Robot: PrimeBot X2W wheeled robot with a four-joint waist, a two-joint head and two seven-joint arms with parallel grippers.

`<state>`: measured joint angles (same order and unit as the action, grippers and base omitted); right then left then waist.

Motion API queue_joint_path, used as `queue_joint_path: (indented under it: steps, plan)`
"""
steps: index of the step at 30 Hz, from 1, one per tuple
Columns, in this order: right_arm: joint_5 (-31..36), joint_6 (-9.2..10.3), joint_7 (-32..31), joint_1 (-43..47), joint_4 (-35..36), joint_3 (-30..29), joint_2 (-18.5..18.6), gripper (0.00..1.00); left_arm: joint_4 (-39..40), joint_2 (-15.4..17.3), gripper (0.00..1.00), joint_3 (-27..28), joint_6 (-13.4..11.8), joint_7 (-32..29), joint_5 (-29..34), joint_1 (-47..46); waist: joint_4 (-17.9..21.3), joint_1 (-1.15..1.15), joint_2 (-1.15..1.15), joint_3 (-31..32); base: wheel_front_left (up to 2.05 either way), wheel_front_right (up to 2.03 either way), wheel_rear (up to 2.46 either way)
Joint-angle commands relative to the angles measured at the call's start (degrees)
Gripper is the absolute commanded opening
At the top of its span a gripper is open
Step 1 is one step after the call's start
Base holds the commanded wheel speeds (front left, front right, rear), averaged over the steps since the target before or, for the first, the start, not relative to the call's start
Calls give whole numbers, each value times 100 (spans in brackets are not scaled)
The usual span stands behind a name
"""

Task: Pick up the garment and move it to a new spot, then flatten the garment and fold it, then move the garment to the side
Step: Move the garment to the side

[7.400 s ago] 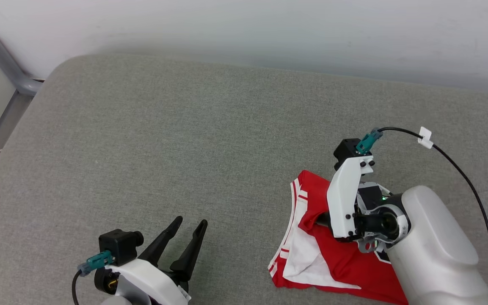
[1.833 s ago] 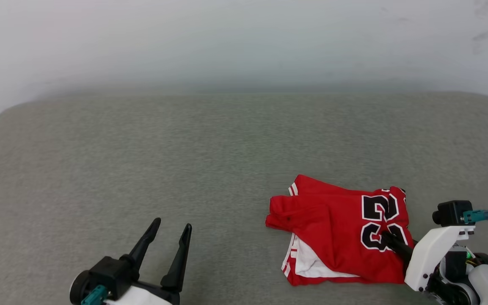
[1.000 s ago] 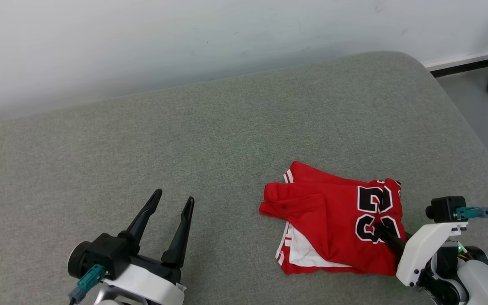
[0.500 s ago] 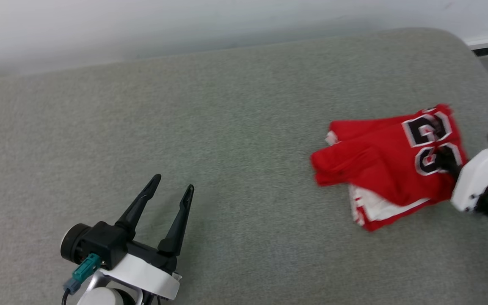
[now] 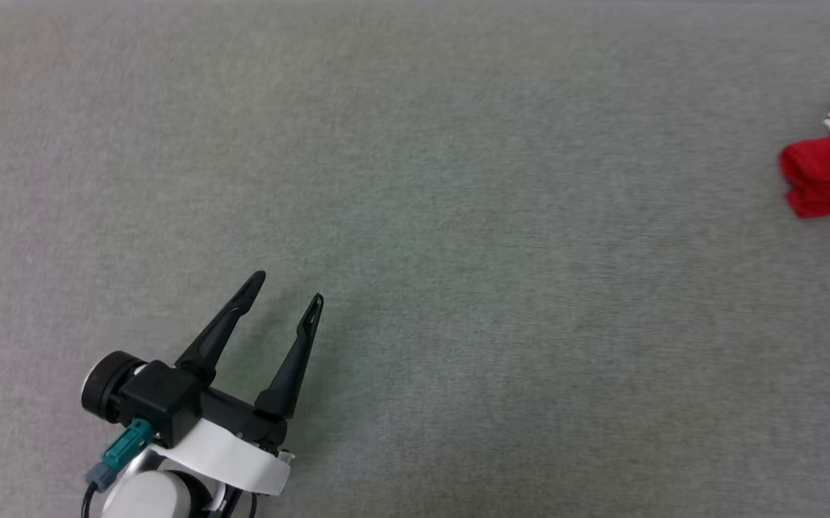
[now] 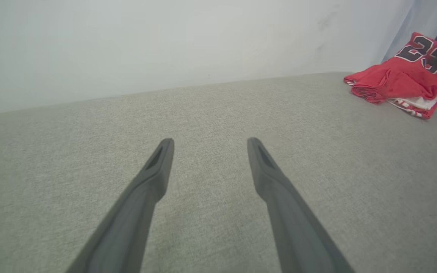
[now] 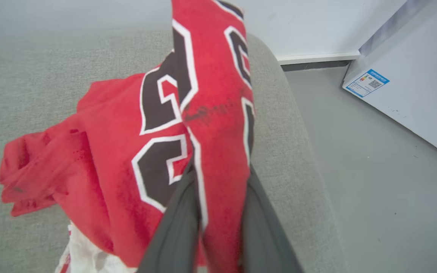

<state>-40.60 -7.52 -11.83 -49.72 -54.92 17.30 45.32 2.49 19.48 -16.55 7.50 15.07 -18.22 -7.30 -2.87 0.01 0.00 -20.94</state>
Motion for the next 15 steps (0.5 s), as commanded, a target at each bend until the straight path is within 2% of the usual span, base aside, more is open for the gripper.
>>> queue_joint_path:
  steps: [1, 4, 15]
  plan:
    - [21, 8, -20, -123, -30, -8, 39, 0, 23, 19, 100, 6, -1, 8, 3, -54, -297, -1, 0, -311, 0, 0, 0]
    - [259, 8, -93, -379, -302, -55, 349, 0, 89, 63, 100, -47, -1, 9, -12, -105, -477, -1, 0, -466, 0, 0, 0]
    - [1122, 9, -183, -1215, -1320, -278, 829, 0, 185, 202, 100, -148, -1, 9, -43, -178, -726, -1, 0, -860, 0, 0, 0]
